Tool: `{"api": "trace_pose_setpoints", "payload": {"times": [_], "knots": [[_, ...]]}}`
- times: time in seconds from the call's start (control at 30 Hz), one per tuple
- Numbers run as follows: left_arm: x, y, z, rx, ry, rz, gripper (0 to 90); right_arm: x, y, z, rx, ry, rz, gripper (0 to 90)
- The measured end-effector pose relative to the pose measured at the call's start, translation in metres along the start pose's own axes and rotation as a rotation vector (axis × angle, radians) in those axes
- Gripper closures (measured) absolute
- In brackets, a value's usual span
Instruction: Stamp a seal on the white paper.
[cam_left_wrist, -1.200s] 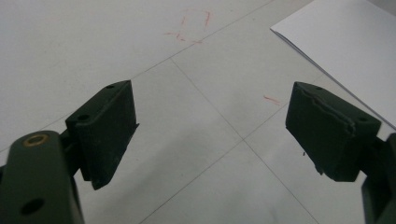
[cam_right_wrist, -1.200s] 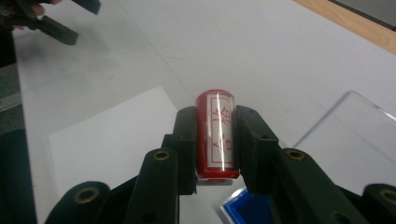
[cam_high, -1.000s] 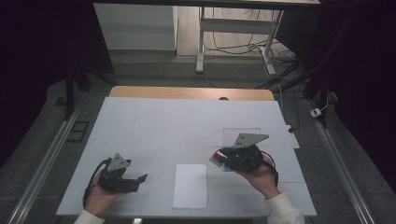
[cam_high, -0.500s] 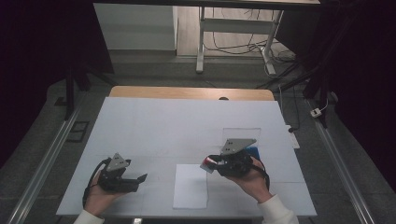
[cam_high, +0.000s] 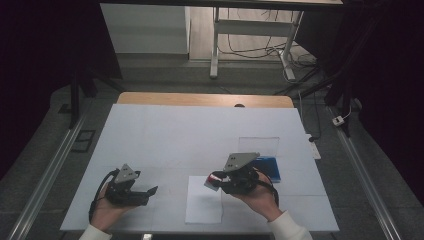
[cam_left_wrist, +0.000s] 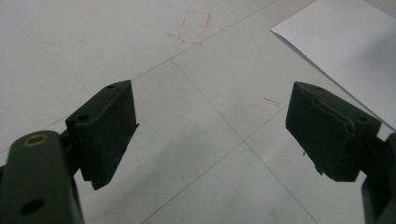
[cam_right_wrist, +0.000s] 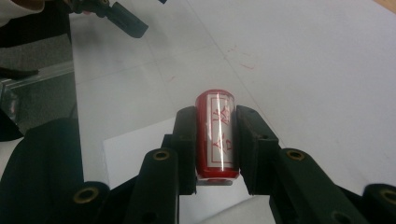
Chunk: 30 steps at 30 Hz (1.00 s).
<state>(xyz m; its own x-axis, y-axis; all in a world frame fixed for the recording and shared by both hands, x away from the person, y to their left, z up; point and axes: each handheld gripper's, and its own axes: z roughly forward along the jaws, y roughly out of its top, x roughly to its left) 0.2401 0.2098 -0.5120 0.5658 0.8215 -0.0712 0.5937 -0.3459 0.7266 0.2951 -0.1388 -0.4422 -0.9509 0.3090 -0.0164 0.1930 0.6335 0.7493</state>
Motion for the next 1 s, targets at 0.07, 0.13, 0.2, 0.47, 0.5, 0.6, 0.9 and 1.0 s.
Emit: {"api": "trace_pose_setpoints", "payload": {"times": [0.07,0.13,0.2,0.47,0.5,0.6,0.9,1.0], "knots": [[0.0,0.0,0.0,0.001,-0.001,0.002,16.7,0.001,0.0,0.003,0.003,0.003,-0.003,69.6],[0.0,0.0,0.001,0.002,-0.002,0.003,16.7,0.002,0.001,0.005,0.006,0.006,-0.003,69.6],[0.0,0.0,0.0,0.002,-0.001,0.004,16.7,0.003,0.001,0.006,0.016,0.007,-0.006,69.6],[0.0,0.0,0.0,0.002,-0.002,0.005,16.8,0.006,0.002,0.014,0.026,0.014,-0.014,69.6],[0.0,0.0,0.0,0.002,-0.002,0.004,16.8,0.007,0.002,0.015,0.029,0.013,-0.015,69.6],[0.0,0.0,0.001,0.003,0.0,0.006,16.8,0.008,0.002,0.02,0.042,0.016,-0.019,69.6],[0.0,0.0,0.001,0.008,-0.003,0.012,17.2,0.01,-0.002,0.032,0.084,0.009,-0.027,69.5],[-0.001,0.0,0.001,0.007,-0.003,0.013,17.3,0.01,-0.003,0.035,0.094,0.005,-0.032,69.5]]}}
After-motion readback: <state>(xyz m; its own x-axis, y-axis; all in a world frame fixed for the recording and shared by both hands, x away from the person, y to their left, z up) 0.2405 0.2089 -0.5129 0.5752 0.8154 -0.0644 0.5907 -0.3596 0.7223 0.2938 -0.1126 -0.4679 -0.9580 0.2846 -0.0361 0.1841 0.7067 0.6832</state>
